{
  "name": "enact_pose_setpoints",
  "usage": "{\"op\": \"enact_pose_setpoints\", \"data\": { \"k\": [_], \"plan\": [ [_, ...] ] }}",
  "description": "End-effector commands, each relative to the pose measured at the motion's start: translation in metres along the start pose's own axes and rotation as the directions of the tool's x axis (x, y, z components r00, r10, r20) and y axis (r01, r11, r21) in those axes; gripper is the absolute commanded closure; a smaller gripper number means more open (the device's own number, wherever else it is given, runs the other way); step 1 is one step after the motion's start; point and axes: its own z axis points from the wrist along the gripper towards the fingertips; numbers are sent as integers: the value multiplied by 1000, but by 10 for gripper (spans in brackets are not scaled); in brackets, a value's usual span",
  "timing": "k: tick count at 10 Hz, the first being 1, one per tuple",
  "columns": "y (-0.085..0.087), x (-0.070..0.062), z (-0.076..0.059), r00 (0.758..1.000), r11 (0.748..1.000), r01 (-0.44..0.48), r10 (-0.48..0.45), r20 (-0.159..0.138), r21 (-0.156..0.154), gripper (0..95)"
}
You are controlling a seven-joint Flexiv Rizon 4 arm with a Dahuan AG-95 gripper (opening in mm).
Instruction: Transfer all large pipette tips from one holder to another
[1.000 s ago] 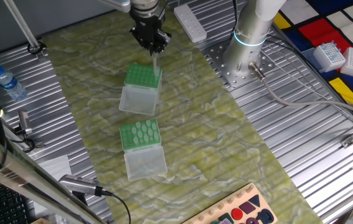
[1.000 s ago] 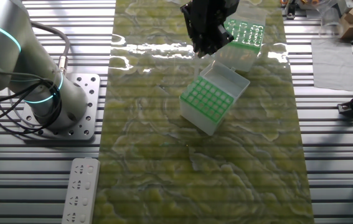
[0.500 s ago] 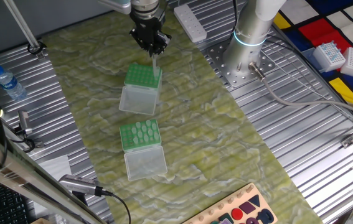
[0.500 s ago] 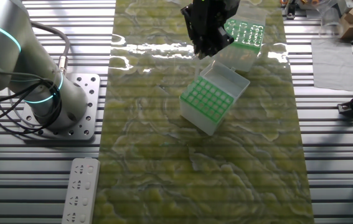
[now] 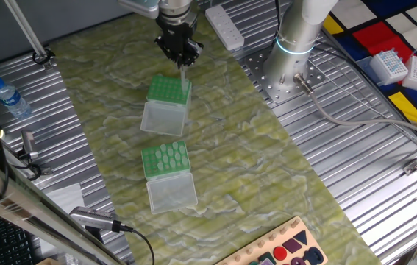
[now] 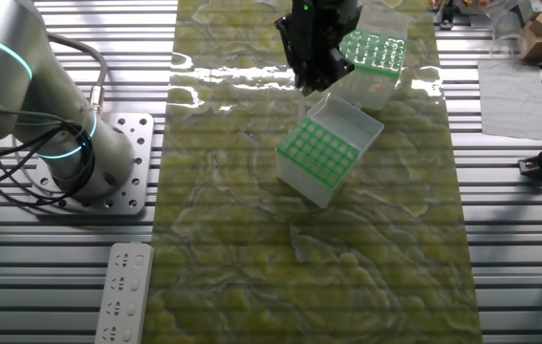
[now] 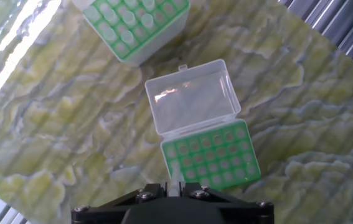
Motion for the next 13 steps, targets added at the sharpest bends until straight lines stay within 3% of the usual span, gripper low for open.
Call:
{"op": "enact_pose_setpoints", "data": {
  "k": [1,7,8,10,11,12,13],
  "plan": [
    [2,-3,3,1000,1000,-6,6,-2,1,950],
    [5,-5,10,1000,1000,12,-12,15,17,950],
    [5,-5,10,1000,1000,23,-24,20,21,760],
    [5,-5,10,999,999,36,-37,22,23,760],
    [5,-5,10,999,999,41,-42,24,25,570],
    [5,-5,10,999,999,36,-37,24,24,570],
    [5,-7,9,999,1000,20,-21,26,22,760]
  ]
}}
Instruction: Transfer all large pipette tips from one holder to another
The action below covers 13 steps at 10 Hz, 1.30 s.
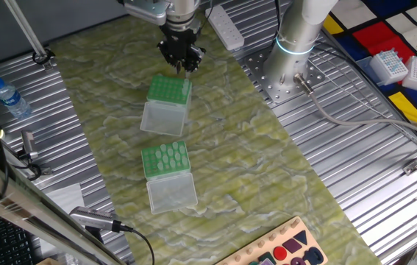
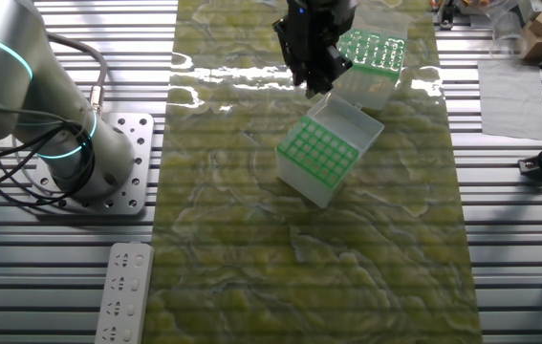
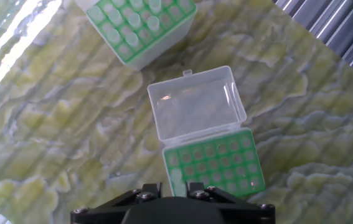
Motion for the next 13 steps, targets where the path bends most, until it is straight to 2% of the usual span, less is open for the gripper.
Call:
{"op": "enact_pose_setpoints", "data": {
  "k": [1,2,4,6,8,10,12,13],
  "plan": [
    [2,-8,-2,998,998,-69,69,9,1,950],
    [3,-18,-4,994,994,-106,106,12,0,950],
    [3,-55,-8,979,979,-204,204,9,-6,950],
    [4,-99,-8,945,945,-326,326,-4,-15,950],
    [13,-143,-4,907,907,-422,421,-9,-15,950],
    [23,-173,1,888,887,-461,461,-9,-15,950],
    [29,-191,16,870,869,-494,493,-11,-21,950],
    [29,-195,21,865,865,-502,502,-11,-25,950]
  ]
}}
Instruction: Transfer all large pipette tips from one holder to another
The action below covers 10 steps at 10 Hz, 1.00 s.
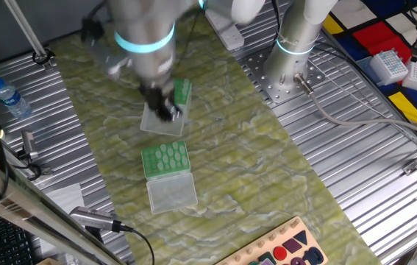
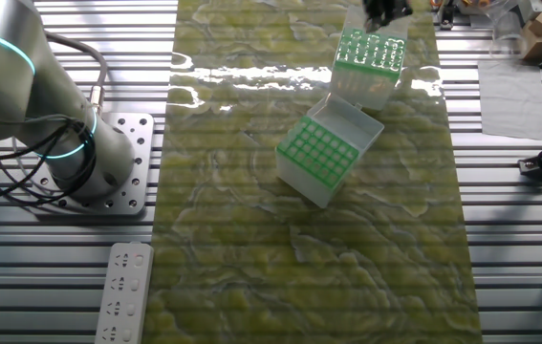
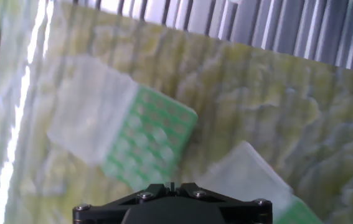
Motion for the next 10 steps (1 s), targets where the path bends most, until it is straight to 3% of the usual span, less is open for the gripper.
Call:
{"op": "enact_pose_setpoints", "data": {
  "k": [1,7,10],
  "plan": [
    [6,-11,13,999,998,-49,49,10,-32,950],
    [15,-42,33,991,990,-133,134,10,-51,950],
    [22,-50,43,987,986,-158,159,9,-55,950]
  ]
}}
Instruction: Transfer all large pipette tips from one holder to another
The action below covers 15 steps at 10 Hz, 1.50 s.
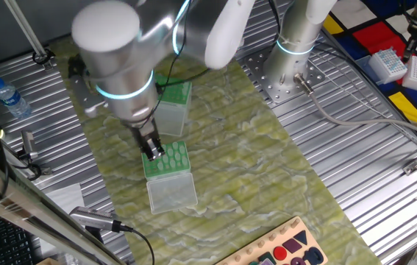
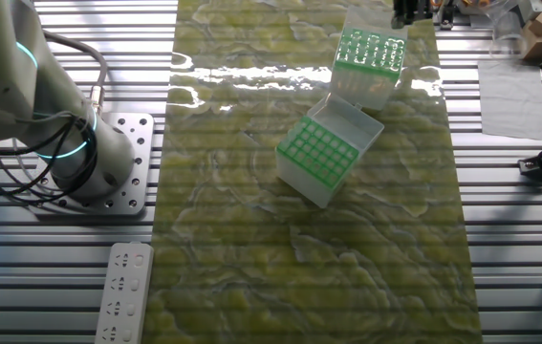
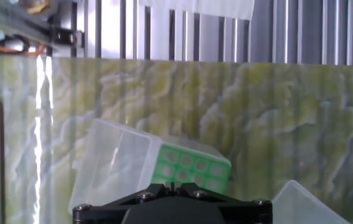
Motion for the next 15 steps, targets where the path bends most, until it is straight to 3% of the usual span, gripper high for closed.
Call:
{"op": "enact_pose_setpoints", "data": {
  "k": [1,6,9,13,14,15],
  "plan": [
    [3,2,10,1000,1000,-18,18,11,-6,950],
    [5,2,13,1000,1000,-22,22,0,-5,950],
    [5,2,13,998,999,-34,34,-59,-12,950],
    [5,2,13,997,998,-55,54,-60,-21,950],
    [5,2,15,997,998,-63,61,-56,-23,760],
    [5,1,18,996,997,-70,69,-52,-23,760]
  ]
}}
